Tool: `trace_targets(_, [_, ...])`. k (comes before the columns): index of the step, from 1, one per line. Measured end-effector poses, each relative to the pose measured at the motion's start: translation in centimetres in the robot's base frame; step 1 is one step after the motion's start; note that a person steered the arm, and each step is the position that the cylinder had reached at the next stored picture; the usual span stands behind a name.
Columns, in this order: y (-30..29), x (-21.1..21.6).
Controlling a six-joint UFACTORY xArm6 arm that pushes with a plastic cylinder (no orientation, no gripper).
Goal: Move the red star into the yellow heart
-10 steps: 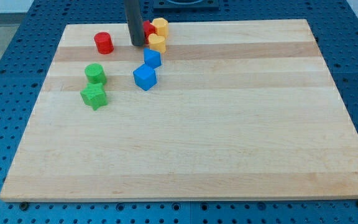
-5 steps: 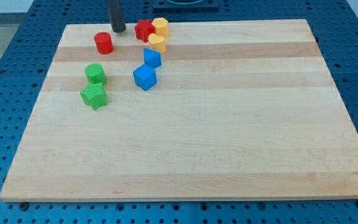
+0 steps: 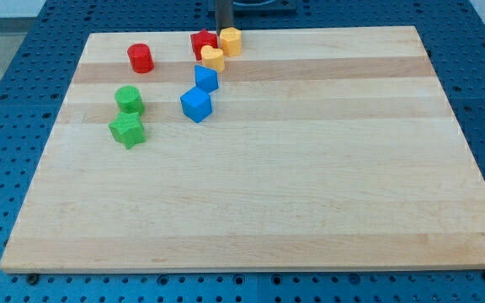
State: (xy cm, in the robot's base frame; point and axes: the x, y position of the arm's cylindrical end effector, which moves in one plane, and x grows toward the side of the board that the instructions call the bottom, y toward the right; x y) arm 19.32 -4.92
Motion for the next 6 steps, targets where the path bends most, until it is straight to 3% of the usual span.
trace_targets(3, [0.2, 3.5])
trace_targets(5, [1.4, 0.1])
trace_targets(6, [-2.6, 0.1])
